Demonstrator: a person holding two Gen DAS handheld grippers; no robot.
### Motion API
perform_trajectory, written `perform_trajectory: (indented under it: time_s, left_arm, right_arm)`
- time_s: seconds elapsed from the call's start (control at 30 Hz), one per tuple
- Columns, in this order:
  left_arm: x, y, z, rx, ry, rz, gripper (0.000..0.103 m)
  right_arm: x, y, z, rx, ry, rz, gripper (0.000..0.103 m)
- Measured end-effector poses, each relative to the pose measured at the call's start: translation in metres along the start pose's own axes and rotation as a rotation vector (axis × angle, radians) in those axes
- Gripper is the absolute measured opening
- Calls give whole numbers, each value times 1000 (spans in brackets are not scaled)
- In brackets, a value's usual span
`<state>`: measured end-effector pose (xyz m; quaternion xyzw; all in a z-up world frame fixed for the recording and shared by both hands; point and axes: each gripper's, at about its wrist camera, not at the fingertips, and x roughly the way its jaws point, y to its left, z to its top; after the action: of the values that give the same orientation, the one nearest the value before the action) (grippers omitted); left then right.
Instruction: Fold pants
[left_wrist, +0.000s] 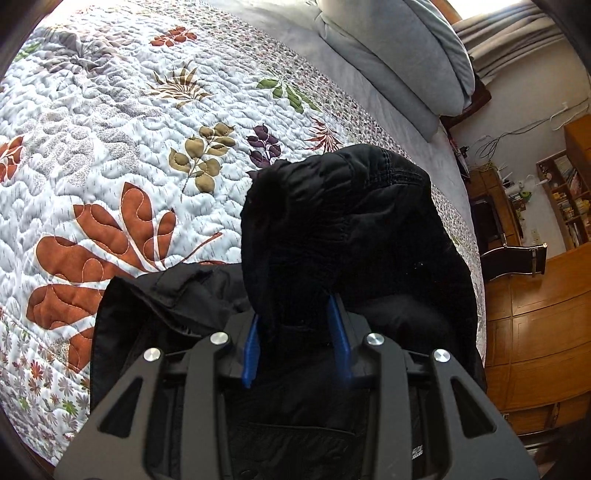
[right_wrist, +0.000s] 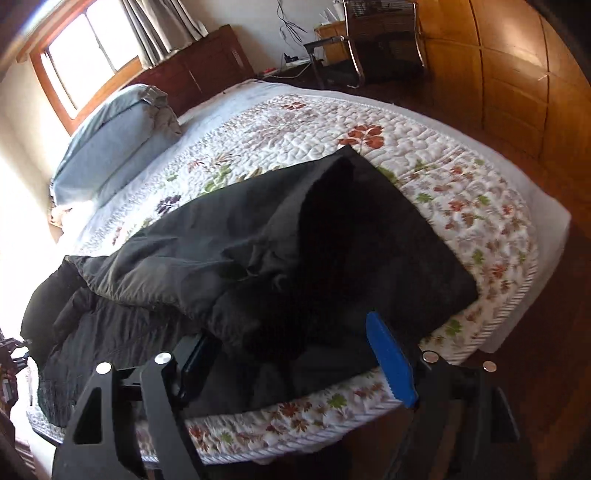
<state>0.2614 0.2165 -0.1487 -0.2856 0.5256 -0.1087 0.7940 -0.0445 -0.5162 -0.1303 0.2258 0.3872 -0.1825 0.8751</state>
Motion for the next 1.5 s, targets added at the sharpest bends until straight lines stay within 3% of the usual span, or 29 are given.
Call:
perform_trajectory:
  time_s: [0.07,0.1,0.17,0.27,0.33,0.4,0.5,0.6,0.73,0.77,0.83,0.87,0.9,1.03,1.13,1.23,1.37,1.5]
  left_arm:
    - [1,3,0,-5,-6,-17,33]
    - [1,5,0,-13,-7,-29,33]
    - [2,9,0,-19,-10,-50,33]
    - [2,14,-1,-20,-11,-78,33]
    - [1,16,-2,-21,-13,-90,33]
    - [2,18,-2,-30,-16,-103,34]
    - [4,20,0,-28,-22,-108,34]
    - [4,24,0,-26,-18,-118,34]
    - [5,28,1,-25,-16,-132,34]
    - [4,29,0,-20,-17,-133,35]
    - [4,31,0,-19,-13,-133,36]
    - [4,30,1,-16,-12,-132,37]
    - [4,29,0,-13,-13,-131,37]
    - [-2,25,0,-22,-21,-104,40]
    - [-17,21,-11,-18,-39,-62,42]
    - [-39,16,-33,9,-58,3,53]
    - [-68,17,-70,20,-53,42,63]
    - [-93,31,-101,-15,-48,90,70]
  right_arm:
    - [-33,15,17,-23,-81,-60,80]
    - [-49,34,32,-62,-140,-38,80]
    - [-63,91,64,-208,-207,67,80]
    - [-46,212,105,-505,-227,196,84]
    - [-13,297,114,-658,-176,324,85]
    - [33,378,109,-799,-70,441,85]
    - [101,470,84,-969,66,463,85]
    - [155,522,54,-1131,169,392,85]
    - [202,544,40,-1194,240,301,82]
    - [210,547,39,-1199,249,292,75]
    - [220,552,37,-1206,293,267,36]
    - [219,553,37,-1202,302,269,22]
    - [217,552,37,-1208,289,275,18]
    - [181,545,34,-1215,213,313,14]
    - [132,530,31,-1193,101,359,13]
    - [80,510,19,-1166,18,426,13]
    - [26,483,-21,-1201,-51,468,13]
    - [8,461,-78,-1266,-12,493,13]
